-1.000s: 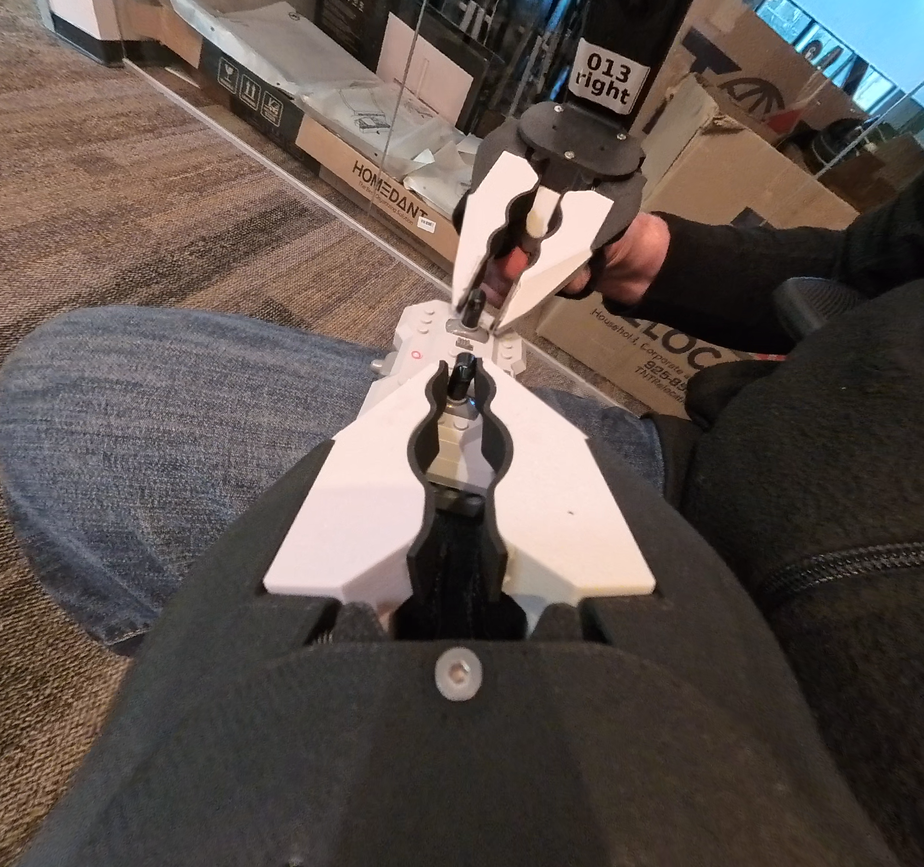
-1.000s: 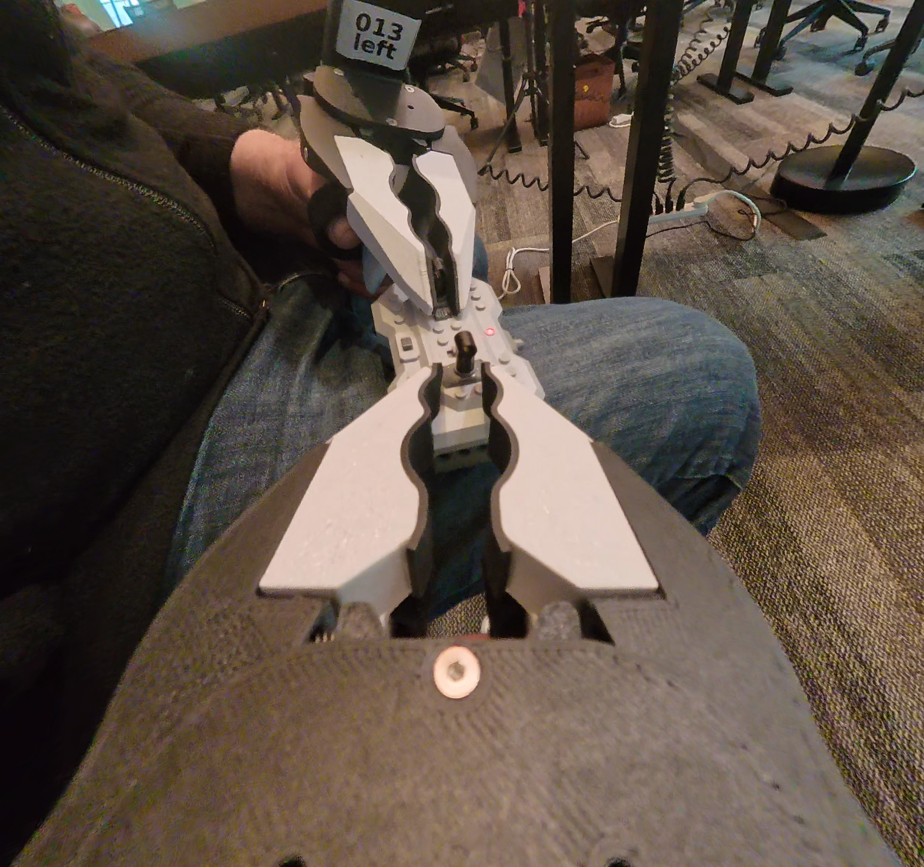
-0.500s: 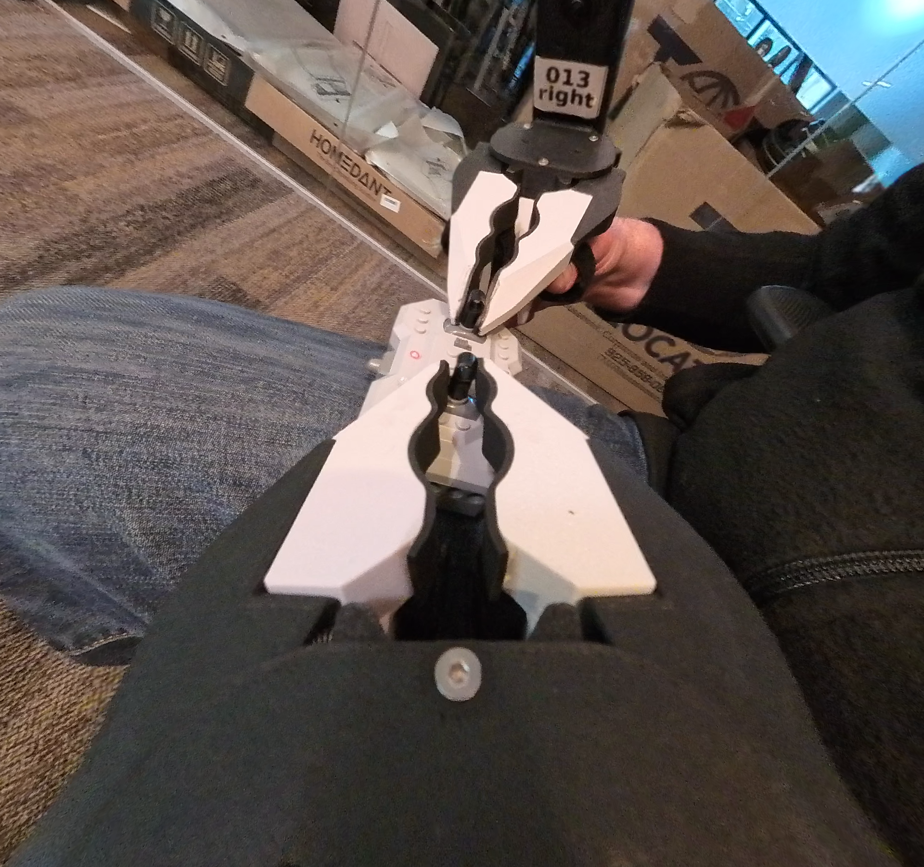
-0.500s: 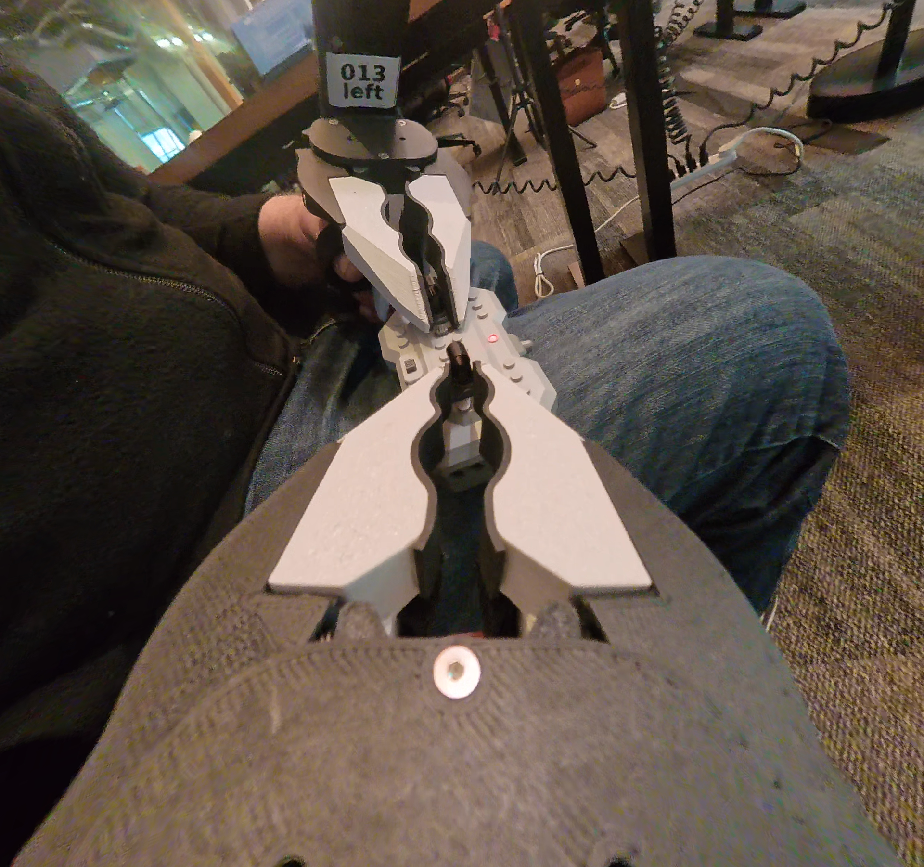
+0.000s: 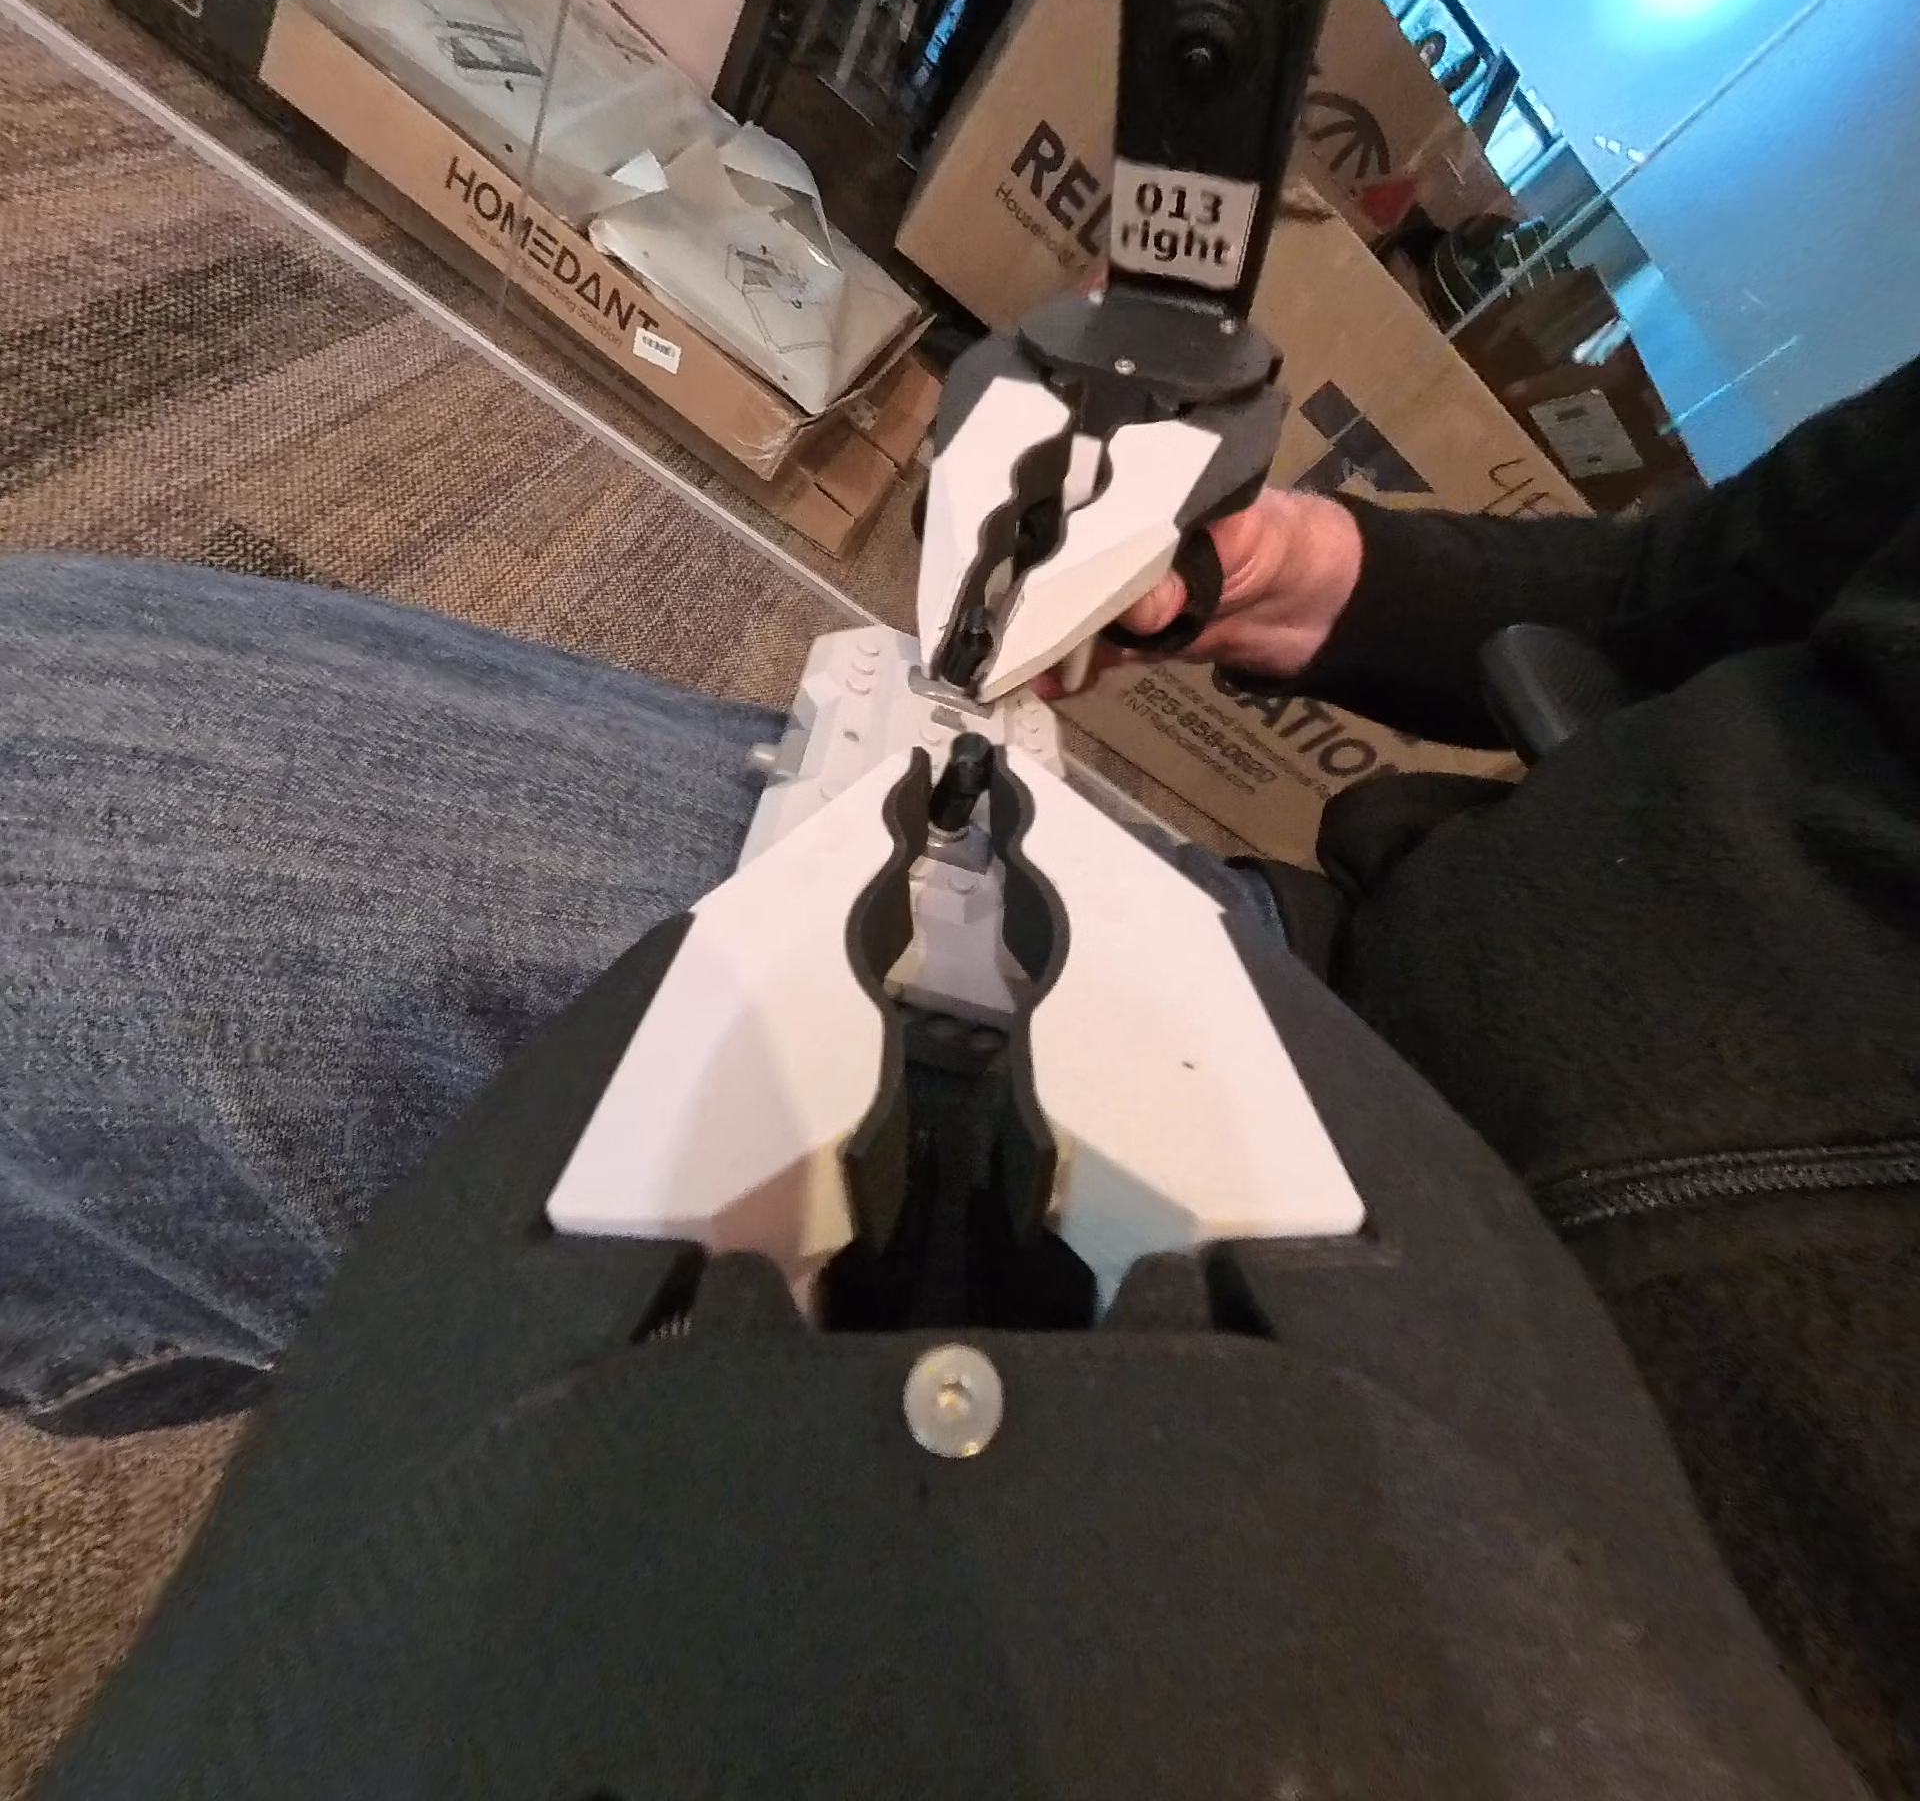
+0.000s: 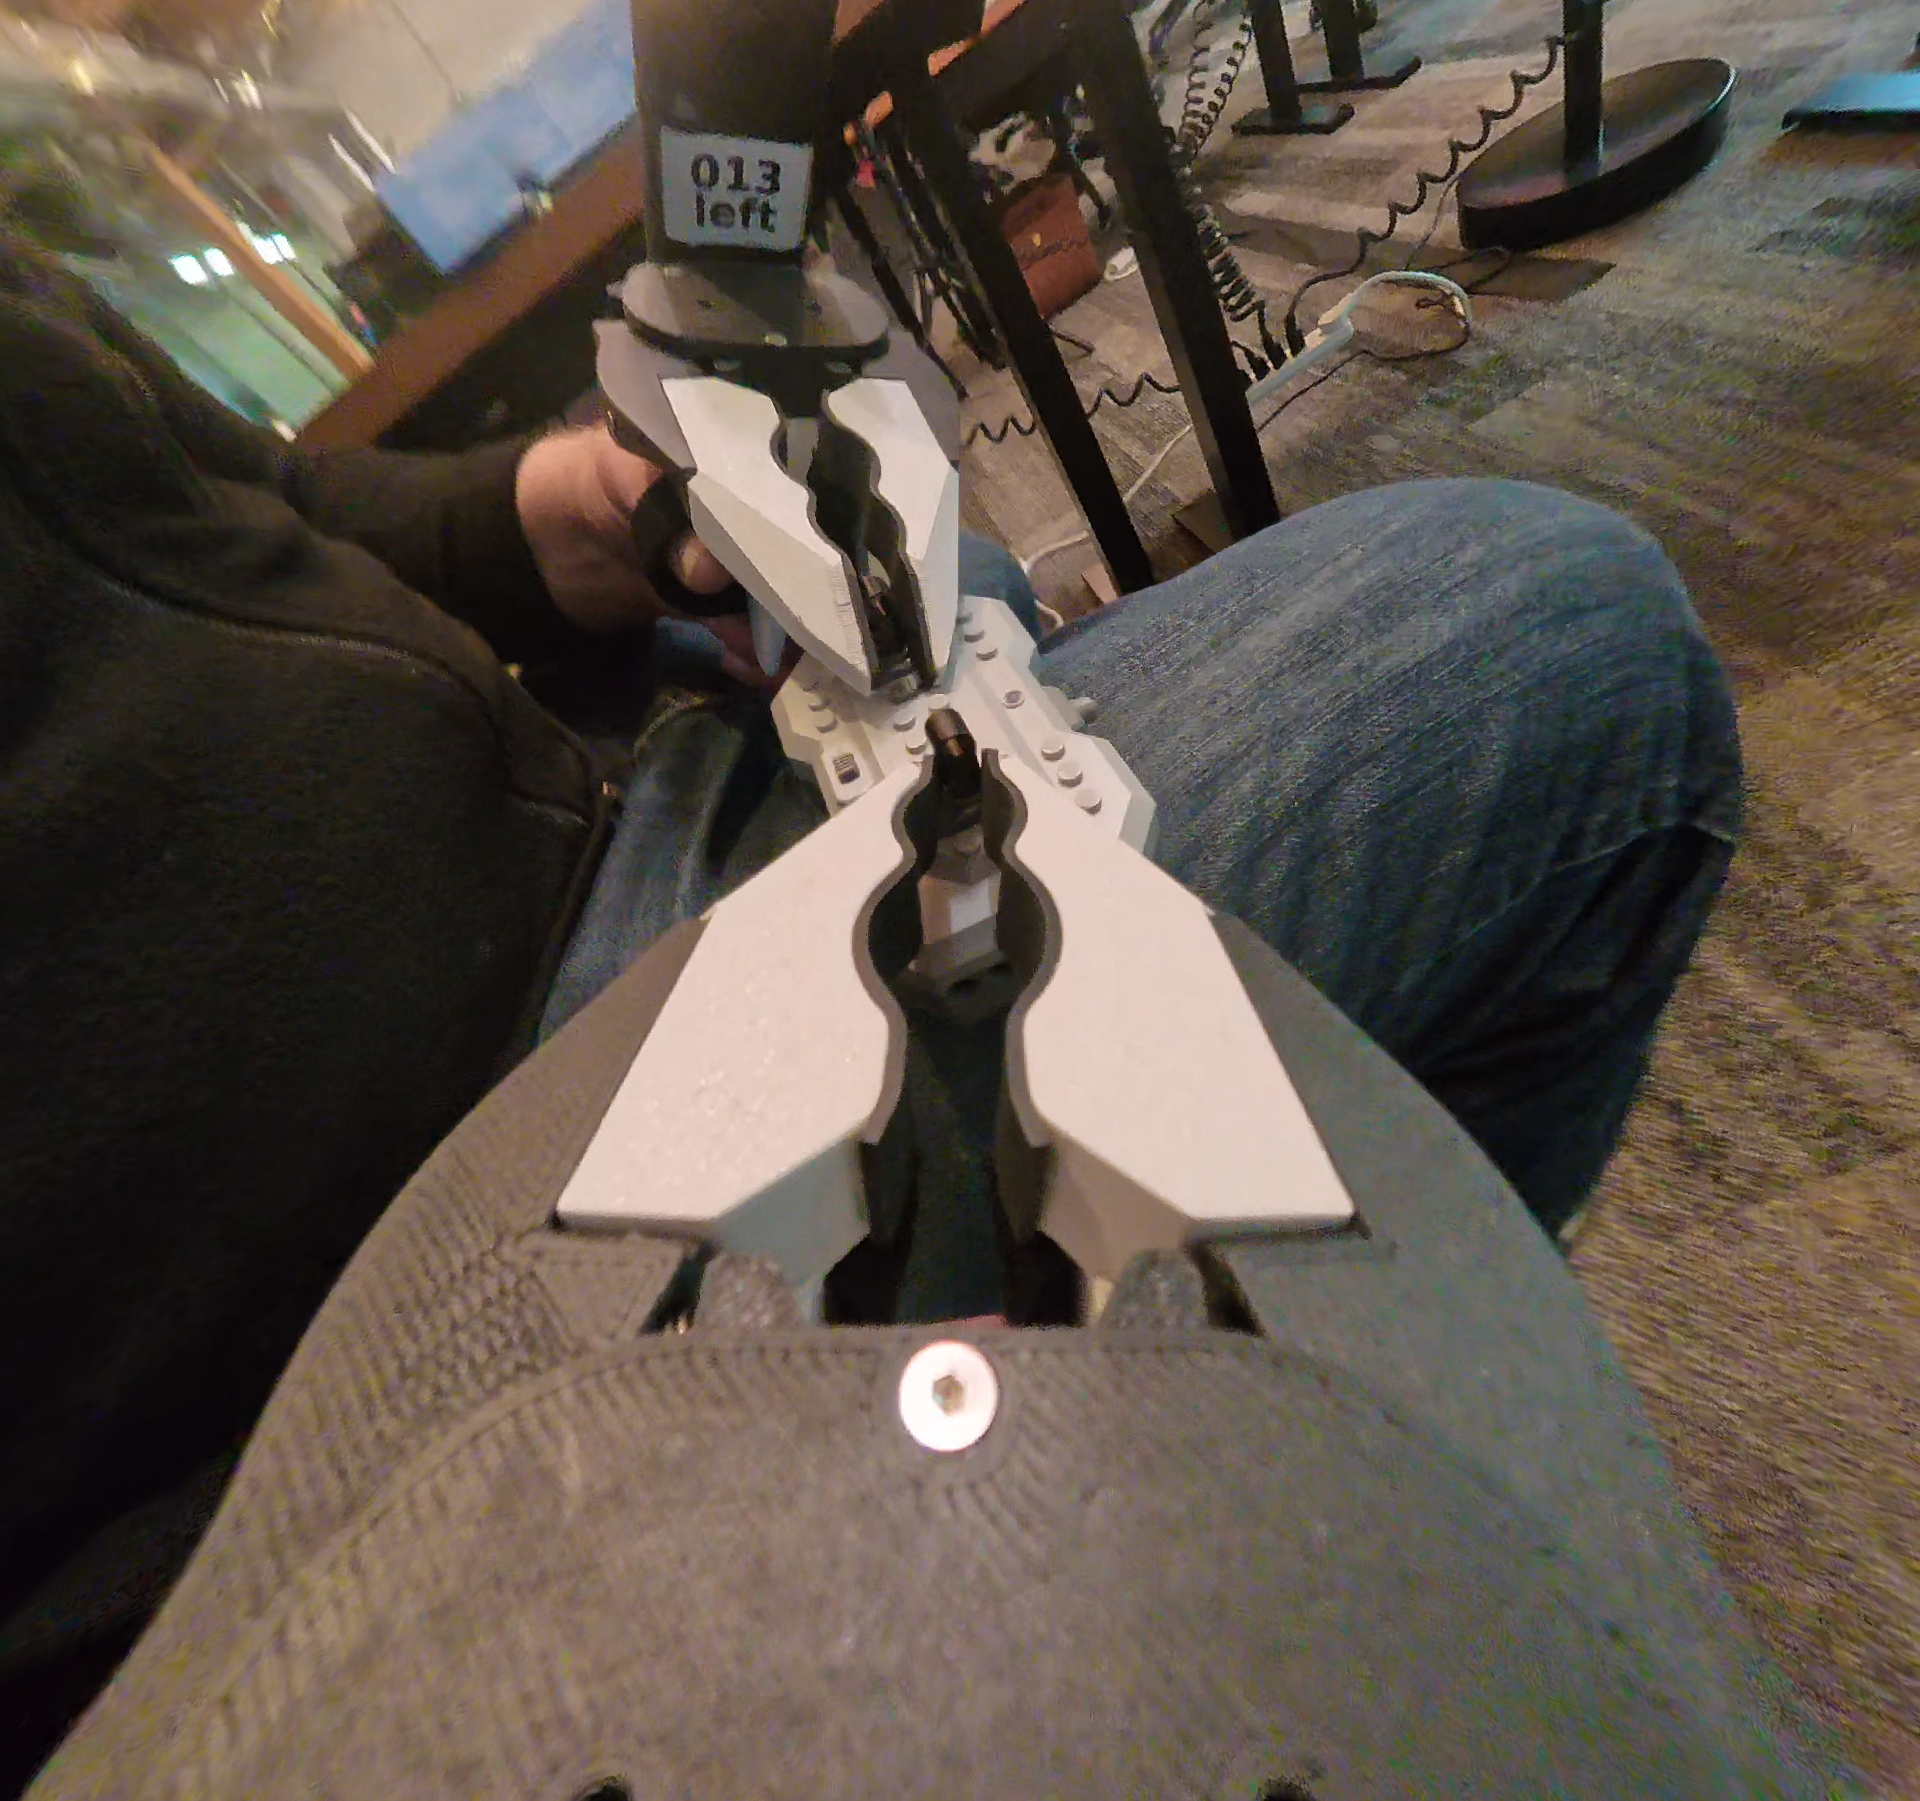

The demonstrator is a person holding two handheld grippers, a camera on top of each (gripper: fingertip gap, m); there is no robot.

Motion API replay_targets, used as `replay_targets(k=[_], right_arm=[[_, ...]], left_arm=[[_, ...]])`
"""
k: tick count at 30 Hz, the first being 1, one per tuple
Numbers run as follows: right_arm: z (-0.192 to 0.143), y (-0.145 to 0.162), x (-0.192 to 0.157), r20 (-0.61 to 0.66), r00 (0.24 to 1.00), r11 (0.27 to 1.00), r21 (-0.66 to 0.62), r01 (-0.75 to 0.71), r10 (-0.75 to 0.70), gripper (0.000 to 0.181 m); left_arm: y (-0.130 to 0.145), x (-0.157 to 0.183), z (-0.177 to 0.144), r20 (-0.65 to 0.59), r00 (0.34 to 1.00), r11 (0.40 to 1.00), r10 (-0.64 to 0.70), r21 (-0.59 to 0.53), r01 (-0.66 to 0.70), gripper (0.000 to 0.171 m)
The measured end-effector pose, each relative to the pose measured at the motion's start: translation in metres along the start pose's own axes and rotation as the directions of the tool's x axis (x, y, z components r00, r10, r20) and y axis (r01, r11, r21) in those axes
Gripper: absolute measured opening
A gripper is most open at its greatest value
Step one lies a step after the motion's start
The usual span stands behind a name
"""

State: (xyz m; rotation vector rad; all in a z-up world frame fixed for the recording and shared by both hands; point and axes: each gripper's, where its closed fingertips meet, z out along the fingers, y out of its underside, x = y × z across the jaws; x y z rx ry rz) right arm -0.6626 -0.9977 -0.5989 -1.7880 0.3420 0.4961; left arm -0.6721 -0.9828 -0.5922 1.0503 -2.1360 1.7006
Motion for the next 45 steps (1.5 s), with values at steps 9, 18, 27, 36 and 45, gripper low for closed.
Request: replay_targets(k=[9,18,27,36,45], right_arm=[[-0.001,-0.001,0.002,0.092,0.99,0.993,-0.055,-0.102,0.107,0.006],[0.0,-0.001,-0.002,0.095,0.995,1.0,-0.024,-0.016,0.019,0.006],[-0.002,0.002,-0.006,0.001,0.976,0.976,-0.004,0.217,-0.217,0.005],[-0.001,0.006,-0.01,-0.064,0.893,0.895,-0.065,0.441,-0.445,0.005],[-0.001,0.007,-0.014,-0.141,0.773,0.785,-0.148,0.602,-0.619,0.005]], left_arm=[[0.0,-0.001,0.002,0.035,0.999,0.999,-0.021,0.027,0.02,0.009],[0.001,0.001,0.0,0.019,1.0,1.0,-0.004,0.016,0.004,0.009],[0.003,0.004,0.001,-0.006,0.999,0.999,0.042,0.008,-0.042,0.009],[0.01,0.007,0.002,0.093,0.913,0.918,0.397,-0.031,-0.396,0.007],[0.014,0.008,0.001,0.12,0.811,0.82,0.572,-0.064,-0.569,0.006]])
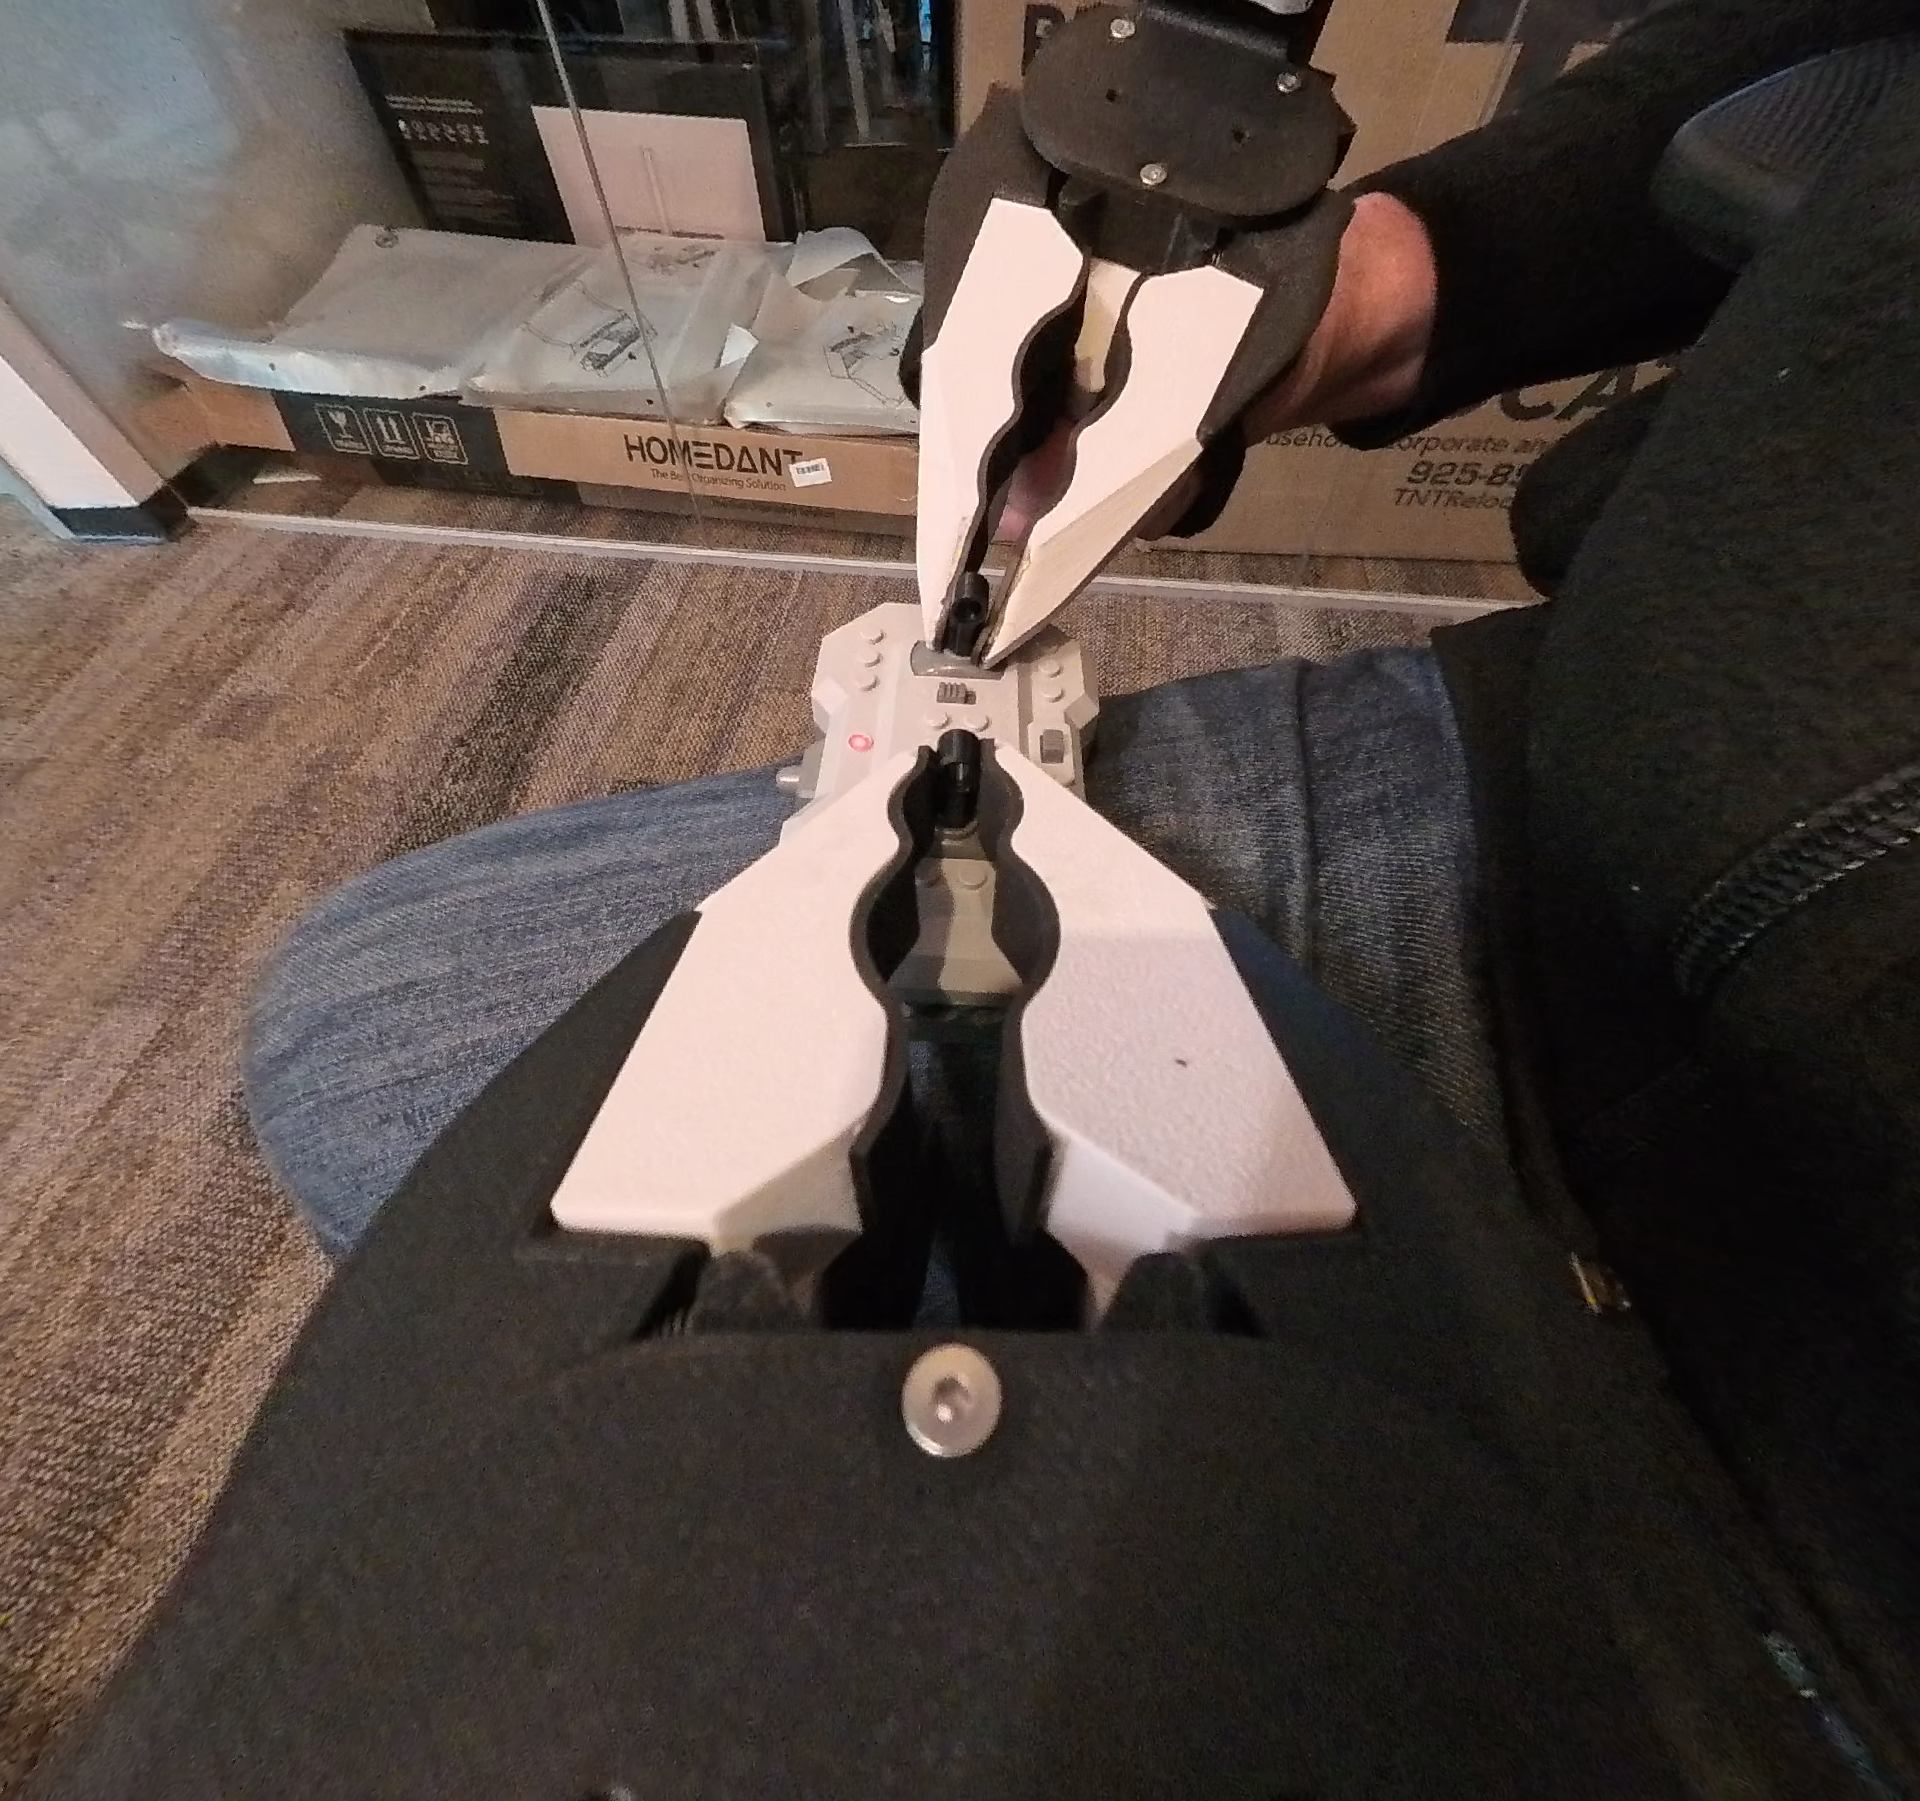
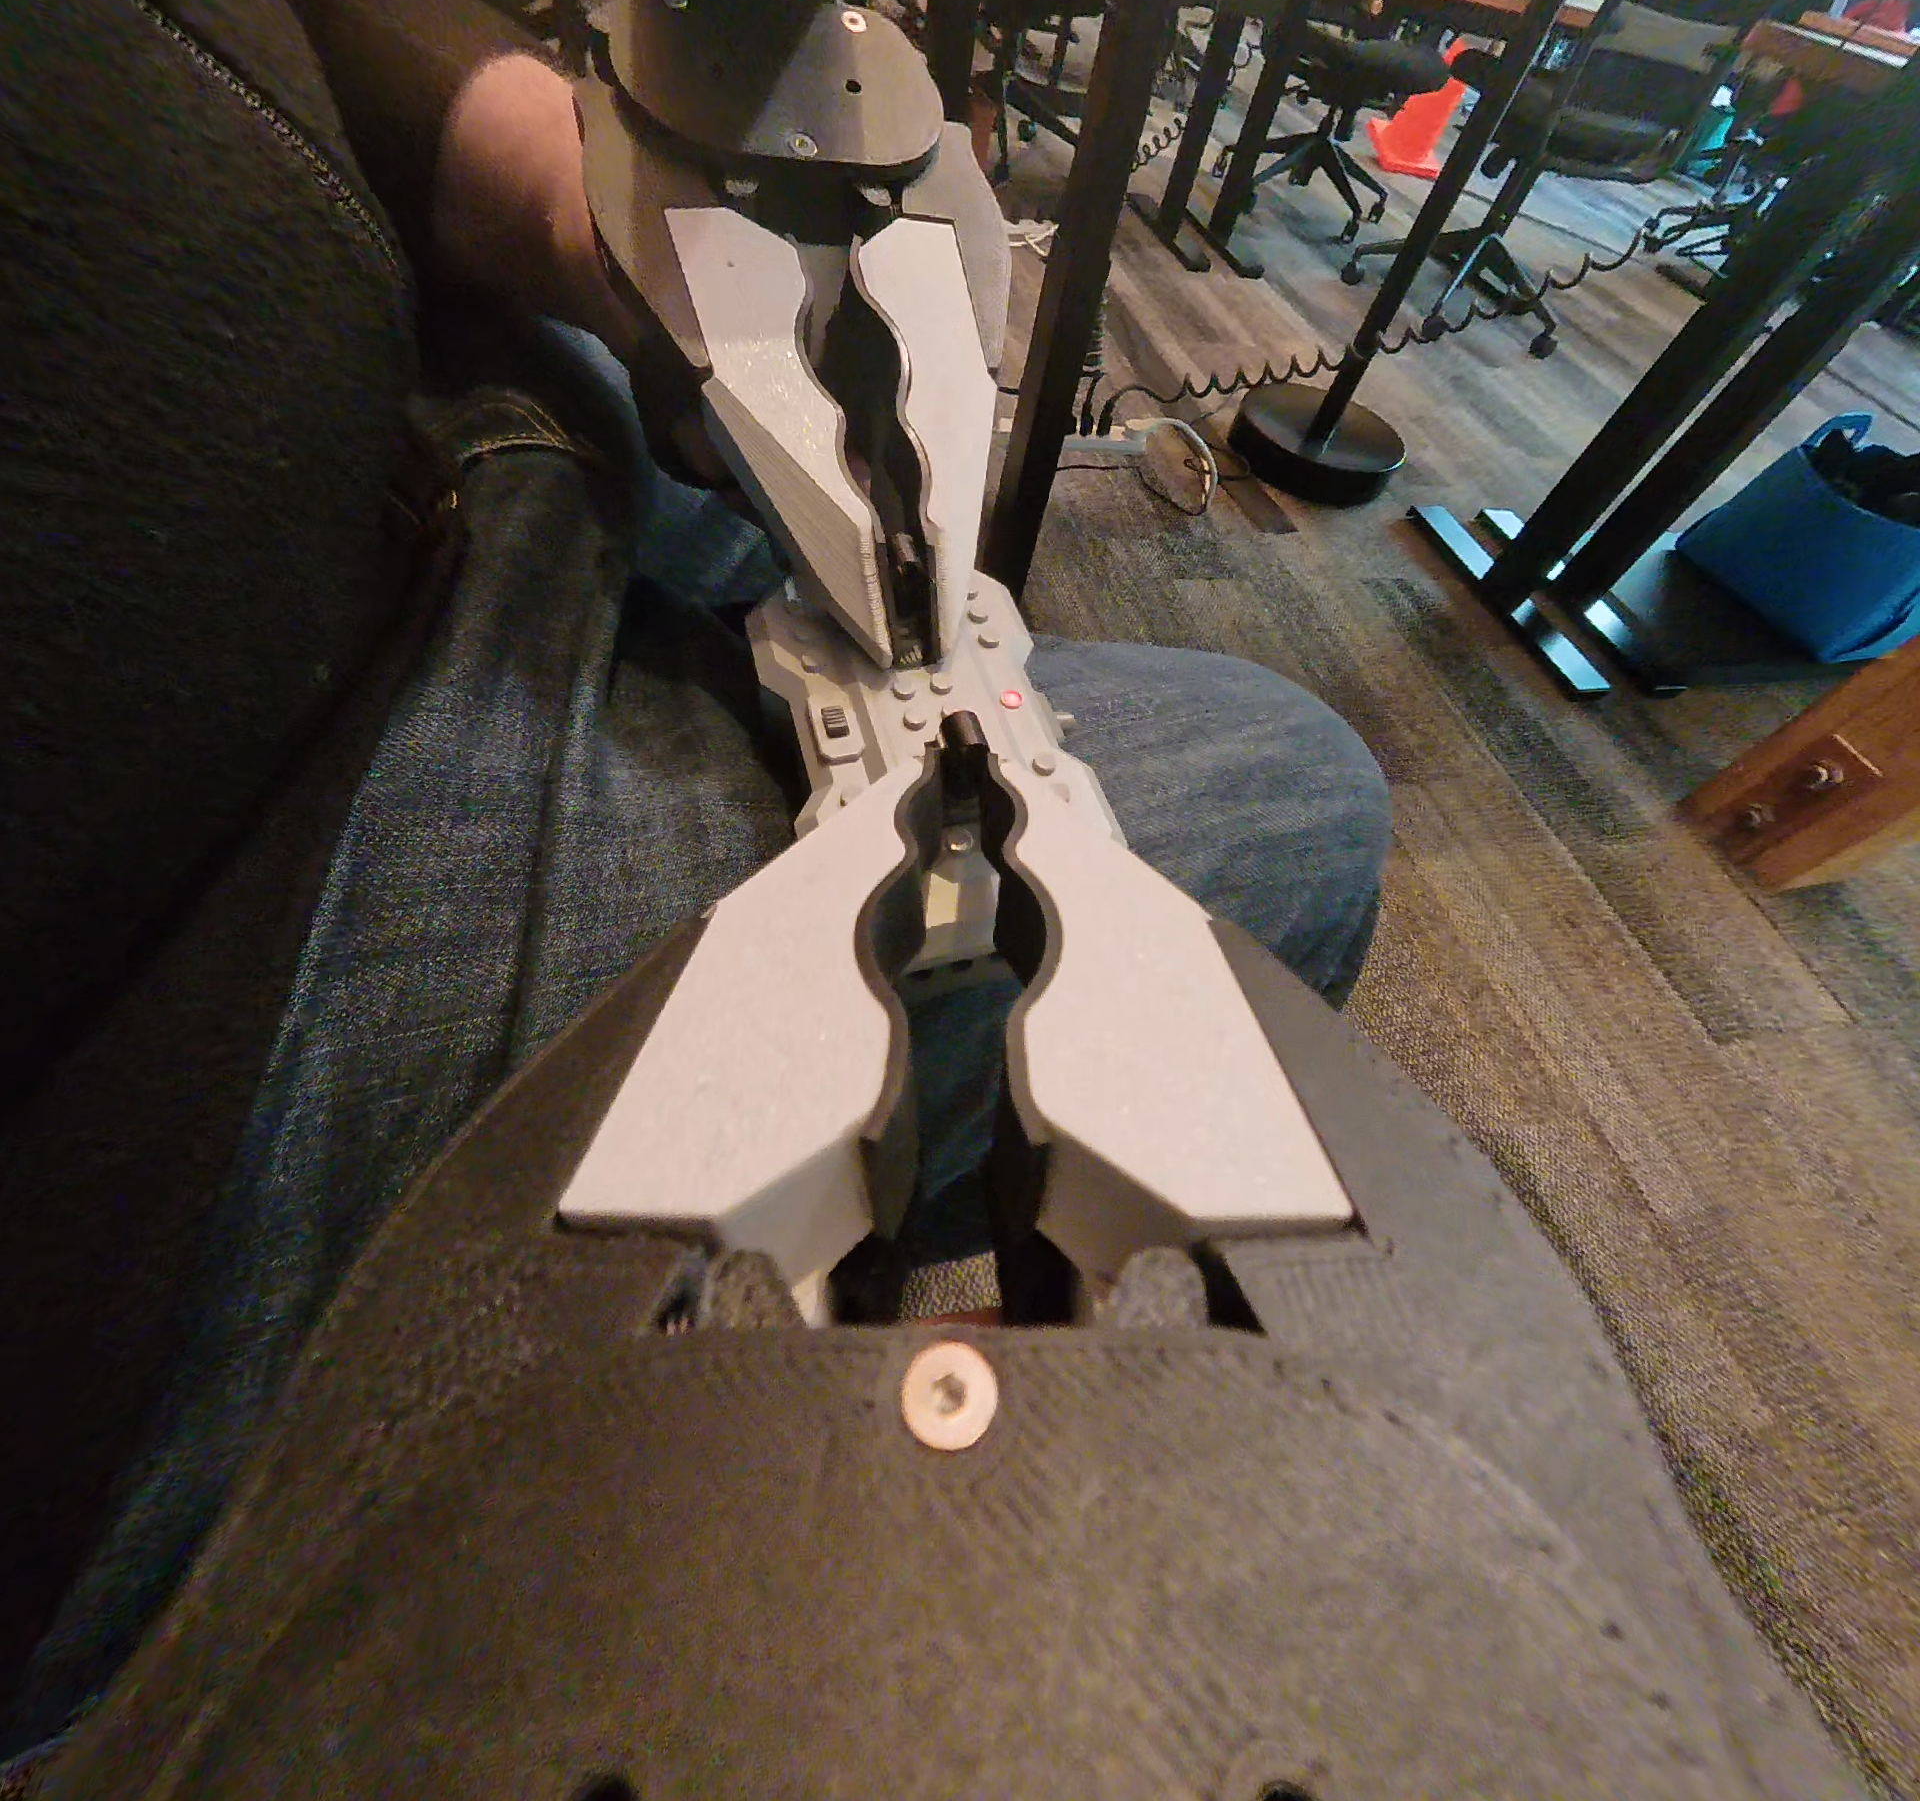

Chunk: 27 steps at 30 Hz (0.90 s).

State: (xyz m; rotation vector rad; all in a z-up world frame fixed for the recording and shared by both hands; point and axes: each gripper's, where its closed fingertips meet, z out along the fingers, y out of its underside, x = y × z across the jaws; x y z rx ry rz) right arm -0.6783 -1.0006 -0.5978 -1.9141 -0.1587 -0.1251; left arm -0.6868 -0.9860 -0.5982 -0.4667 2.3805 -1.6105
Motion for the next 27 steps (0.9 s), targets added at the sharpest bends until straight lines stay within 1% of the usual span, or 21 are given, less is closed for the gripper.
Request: replay_targets(k=[2,3,5,7,8,10,15,18,21,24,27], right_arm=[[0.0,0.0,0.001,-0.001,1.0,1.0,0.001,-0.008,0.008,0.005],[0.0,-0.001,0.001,0.009,0.999,0.999,0.009,-0.04,0.04,0.005],[0.0,-0.002,0.003,0.056,0.986,0.987,0.029,-0.161,0.159,0.005],[0.0,-0.001,0.003,0.067,0.982,0.984,0.032,-0.178,0.176,0.005],[0.001,-0.001,0.004,0.079,0.975,0.977,0.031,-0.211,0.208,0.005],[0.001,-0.001,0.007,0.14,0.926,0.934,0.023,-0.357,0.35,0.005],[0.002,0.003,0.012,0.207,0.833,0.854,-0.025,-0.52,0.514,0.005],[0.003,0.004,0.015,0.246,0.745,0.774,-0.034,-0.633,0.62,0.005],[0.002,0.004,0.014,0.259,0.727,0.756,-0.022,-0.654,0.636,0.005],[0.002,0.004,0.013,0.225,0.798,0.822,-0.023,-0.57,0.559,0.006],[0.001,0.003,0.012,0.239,0.784,0.811,-0.026,-0.585,0.573,0.006]], left_arm=[[-0.001,-0.001,0.0,-0.014,0.999,0.999,-0.049,0.005,0.049,0.006],[-0.001,-0.001,-0.001,-0.026,0.996,0.996,-0.089,0.013,0.09,0.006],[-0.003,-0.002,-0.001,-0.053,0.981,0.981,-0.189,0.024,0.19,0.007],[-0.004,-0.003,-0.001,-0.075,0.967,0.969,-0.244,0.032,0.247,0.008],[-0.003,-0.004,-0.001,-0.074,0.962,0.964,-0.263,0.033,0.266,0.008],[-0.004,-0.008,-0.001,-0.09,0.935,0.937,-0.344,0.027,0.347,0.007],[-0.004,-0.013,0.002,-0.115,0.87,0.876,-0.48,-0.016,0.482,0.008],[-0.004,-0.016,0.003,-0.129,0.833,0.843,-0.538,-0.047,0.536,0.008],[-0.004,-0.015,0.003,-0.155,0.807,0.821,-0.57,-0.064,0.568,0.008],[-0.005,-0.013,0.002,-0.144,0.838,0.849,-0.526,-0.046,0.526,0.008],[-0.007,-0.011,0.001,-0.165,0.816,0.829,-0.555,-0.018,0.56,0.009]])
